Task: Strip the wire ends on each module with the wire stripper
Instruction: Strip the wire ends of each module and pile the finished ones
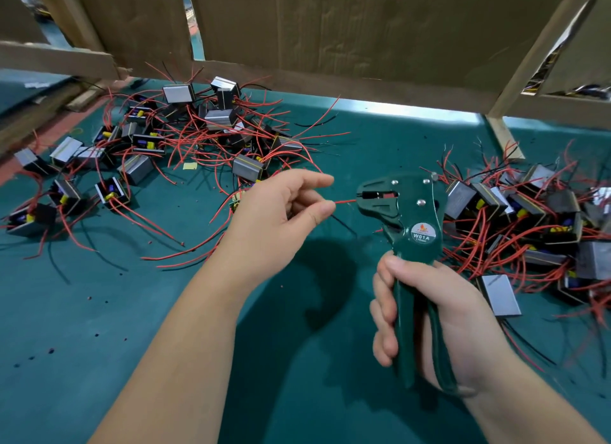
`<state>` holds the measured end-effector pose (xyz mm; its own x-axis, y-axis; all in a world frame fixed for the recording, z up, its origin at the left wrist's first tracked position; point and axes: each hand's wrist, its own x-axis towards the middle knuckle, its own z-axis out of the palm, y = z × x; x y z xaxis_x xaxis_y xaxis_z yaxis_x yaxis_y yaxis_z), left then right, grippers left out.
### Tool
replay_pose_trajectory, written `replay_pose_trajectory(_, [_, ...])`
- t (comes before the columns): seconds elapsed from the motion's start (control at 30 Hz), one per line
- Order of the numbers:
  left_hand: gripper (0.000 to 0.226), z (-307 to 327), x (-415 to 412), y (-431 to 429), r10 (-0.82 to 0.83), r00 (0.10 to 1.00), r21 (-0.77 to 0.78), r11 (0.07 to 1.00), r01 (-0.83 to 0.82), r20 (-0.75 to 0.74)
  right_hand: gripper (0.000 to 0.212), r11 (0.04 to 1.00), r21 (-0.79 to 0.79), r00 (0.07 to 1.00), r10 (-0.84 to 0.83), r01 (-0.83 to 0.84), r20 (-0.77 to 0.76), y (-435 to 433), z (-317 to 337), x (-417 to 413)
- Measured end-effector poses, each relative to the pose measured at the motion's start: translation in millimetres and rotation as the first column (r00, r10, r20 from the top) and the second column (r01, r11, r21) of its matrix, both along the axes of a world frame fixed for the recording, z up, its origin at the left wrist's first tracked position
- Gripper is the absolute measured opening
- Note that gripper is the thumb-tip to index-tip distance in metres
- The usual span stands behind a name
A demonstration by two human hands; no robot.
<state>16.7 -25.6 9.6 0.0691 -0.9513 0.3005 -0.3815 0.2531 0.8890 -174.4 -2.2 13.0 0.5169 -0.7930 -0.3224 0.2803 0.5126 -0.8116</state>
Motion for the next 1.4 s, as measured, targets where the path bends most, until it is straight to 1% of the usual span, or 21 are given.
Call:
replay_pose_trajectory(0.07, [0.022, -2, -4, -2, -0.013, 0.996, 0.036, 0.999, 0.009, 0.087, 0.026, 1.000, 0.024, 1.000, -0.020, 0.020, -0.001, -2, 1, 3])
replay_pose_trajectory(0.1, [0.021, -3, -6, -2, -0.016, 0.994, 0.044, 0.999, 0.011, 0.113, 0.025, 0.999, 0.025, 0.999, -0.024, 0.023, 0.034, -2, 1, 3])
replay_pose_trajectory(0.17, [0.024, -4, -6, -2, -0.005, 0.994, 0.037, 0.999, 0.001, 0.110, 0.026, 0.999, -0.003, 0.988, -0.046, 0.047, 0.150, -4, 0, 1])
replay_pose_trajectory(0.23, [0.026, -3, -2, -3, 0.038, 0.998, 0.029, 0.999, -0.040, 0.042, 0.038, 0.994, -0.021, 0.963, -0.100, 0.108, 0.249, -9, 1, -4])
replay_pose_trajectory(0.3, [0.024, -4, 1, -4, 0.098, 0.993, 0.042, 0.995, -0.095, -0.069, 0.043, 0.989, 0.003, 0.961, -0.143, 0.147, 0.236, -13, 1, -11])
replay_pose_trajectory(0.4, [0.021, -2, 1, -6, 0.124, 0.974, 0.042, 0.992, -0.118, -0.191, 0.047, 0.994, 0.087, 0.987, -0.084, 0.072, 0.136, -16, 1, -15])
replay_pose_trajectory(0.47, [0.021, -1, 1, -6, 0.104, 0.964, 0.033, 0.994, -0.100, -0.243, 0.051, 0.989, 0.145, 0.993, -0.025, 0.008, 0.118, -13, -1, -11])
replay_pose_trajectory(0.53, [0.020, 0, 1, -5, 0.081, 0.962, 0.025, 0.997, -0.077, -0.261, 0.053, 0.985, 0.165, 0.991, 0.036, -0.057, 0.127, -10, -2, -8])
replay_pose_trajectory(0.6, [0.020, 1, 0, -4, 0.073, 0.970, 0.017, 0.997, -0.071, -0.232, 0.060, 0.979, 0.158, 0.981, 0.105, -0.131, 0.162, -7, -4, -6])
replay_pose_trajectory(0.7, [0.022, 2, -1, -2, 0.037, 0.989, 0.019, 0.999, -0.035, -0.147, 0.059, 0.970, 0.117, 0.958, 0.183, -0.212, 0.219, -4, -4, -4])
replay_pose_trajectory(0.8, [0.023, 2, -4, 0, -0.039, 0.997, 0.012, 0.999, 0.040, -0.064, 0.059, 0.980, 0.021, 0.966, 0.190, -0.197, 0.175, -2, -3, -2])
replay_pose_trajectory(0.9, [0.011, 4, -7, 1, -0.053, 0.997, -0.055, 0.997, 0.050, -0.056, 0.059, 0.982, -0.036, 0.972, 0.187, -0.183, 0.143, -2, -3, -3])
replay_pose_trajectory(0.97, [0.007, 6, -7, 2, -0.065, 0.991, -0.076, 0.996, 0.056, -0.117, 0.058, 0.981, -0.062, 0.972, 0.189, -0.182, 0.141, -2, -3, -3])
replay_pose_trajectory(1.03, [0.009, 7, -6, 2, -0.080, 0.983, -0.094, 0.993, 0.065, -0.166, 0.057, 0.981, -0.082, 0.972, 0.186, -0.176, 0.143, -2, -3, -3])
replay_pose_trajectory(1.13, [0.012, 9, -6, 3, -0.079, 0.982, -0.120, 0.991, 0.059, -0.173, 0.056, 0.977, -0.103, 0.967, 0.202, -0.187, 0.157, -3, -1, -5])
replay_pose_trajectory(1.2, [0.010, 9, -6, 3, -0.078, 0.981, -0.121, 0.991, 0.057, -0.178, 0.055, 0.971, -0.108, 0.959, 0.227, -0.211, 0.170, -3, 0, -8])
replay_pose_trajectory(1.27, [0.009, 9, -5, 3, -0.065, 0.986, -0.125, 0.991, 0.046, -0.156, 0.053, 0.967, -0.111, 0.951, 0.249, -0.231, 0.185, -3, 1, -9])
replay_pose_trajectory(1.4, [0.015, 8, -6, 4, -0.031, 0.999, -0.168, 0.985, 0.026, -0.027, 0.053, 0.965, -0.113, 0.957, 0.251, -0.236, 0.148, -4, -1, -8])
